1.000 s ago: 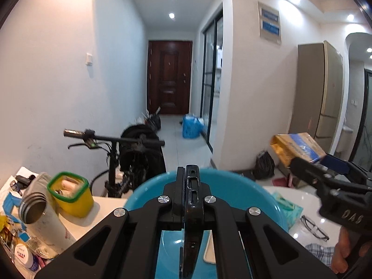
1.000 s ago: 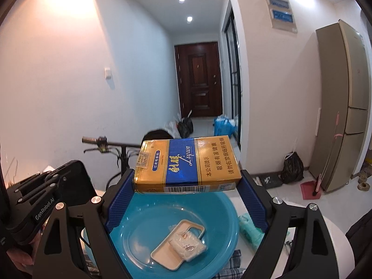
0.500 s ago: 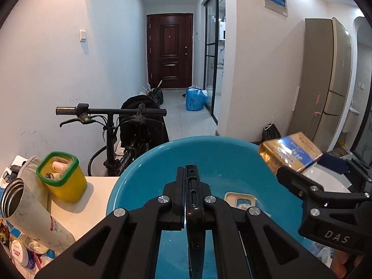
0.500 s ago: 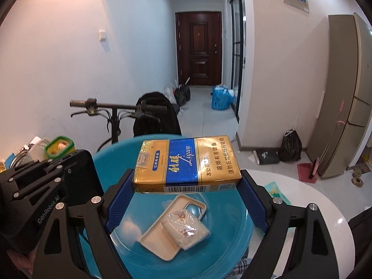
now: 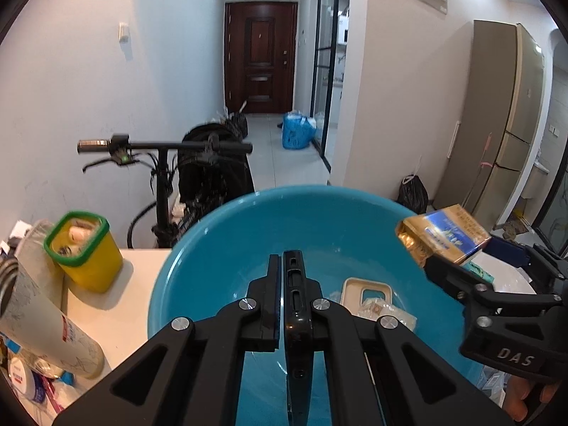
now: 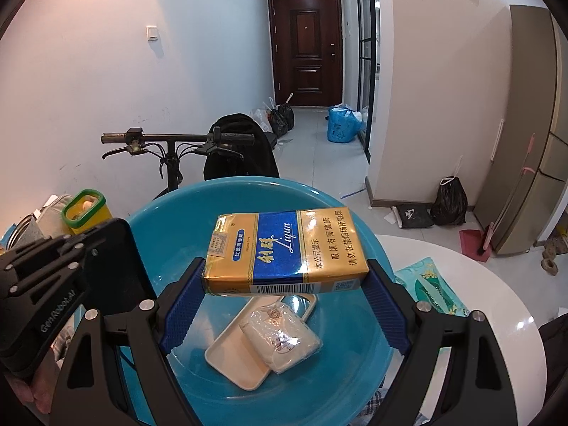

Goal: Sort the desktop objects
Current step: 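Open the left gripper to drop the black phone case into the basin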

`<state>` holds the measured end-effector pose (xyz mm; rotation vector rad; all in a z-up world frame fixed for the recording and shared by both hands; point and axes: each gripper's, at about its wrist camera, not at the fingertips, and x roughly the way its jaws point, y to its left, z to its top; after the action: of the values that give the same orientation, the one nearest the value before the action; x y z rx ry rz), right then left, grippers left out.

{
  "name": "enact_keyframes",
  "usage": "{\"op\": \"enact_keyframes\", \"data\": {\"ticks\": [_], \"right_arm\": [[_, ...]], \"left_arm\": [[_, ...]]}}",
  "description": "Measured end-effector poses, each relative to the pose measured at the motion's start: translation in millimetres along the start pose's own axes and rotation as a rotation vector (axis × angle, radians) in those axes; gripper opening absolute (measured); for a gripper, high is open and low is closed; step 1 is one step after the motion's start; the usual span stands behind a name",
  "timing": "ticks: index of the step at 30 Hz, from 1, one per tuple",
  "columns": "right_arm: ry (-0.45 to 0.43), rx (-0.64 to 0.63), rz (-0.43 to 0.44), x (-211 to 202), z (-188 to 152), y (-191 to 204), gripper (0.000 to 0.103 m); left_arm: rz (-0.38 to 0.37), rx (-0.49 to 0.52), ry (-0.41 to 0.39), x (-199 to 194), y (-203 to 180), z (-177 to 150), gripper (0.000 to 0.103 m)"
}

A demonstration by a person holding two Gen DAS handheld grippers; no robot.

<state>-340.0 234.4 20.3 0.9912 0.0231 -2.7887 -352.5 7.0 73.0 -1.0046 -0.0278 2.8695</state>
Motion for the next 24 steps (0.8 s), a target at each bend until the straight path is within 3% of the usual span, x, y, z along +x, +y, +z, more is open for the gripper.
{"op": "enact_keyframes", "data": {"ticks": [2,4,6,12,18,21,24], "right_arm": [[-0.002,0.000,-0.002,-0.4,0.5,-0.5,0.085],[-0.004,0.001,0.000,-0.7,1.6,-0.9,0.085],[-0.007,0.005,0.001,-2.3,2.4,-2.3,0.085],[-0.021,0.020,0.002,-6.6,4.9,-6.4,0.085],[-0.025,0.039,0.006,-8.4,7.1,-10.0,0.085],[-0.027,0.036,0.005,-9.1,7.0,-9.9,0.085],[-0.027,0.035,0.008,-9.5,7.2,-9.8,0.085]], "left_arm": [[-0.001,-0.007,0.021,5.1,2.1,-0.8,0.016],[0.006,-0.009,0.017,6.2,2.6,-1.5,0.065],[-0.003,-0.020,-0.013,2.9,2.8,-2.2,0.066],[0.004,-0.026,0.000,1.8,3.7,-1.3,0.067],[-0.037,-0.099,0.080,10.6,10.5,-2.4,0.067],[0.023,-0.104,0.073,11.8,13.1,-2.4,0.067],[0.140,-0.050,0.046,9.2,11.5,-1.2,0.068]]}}
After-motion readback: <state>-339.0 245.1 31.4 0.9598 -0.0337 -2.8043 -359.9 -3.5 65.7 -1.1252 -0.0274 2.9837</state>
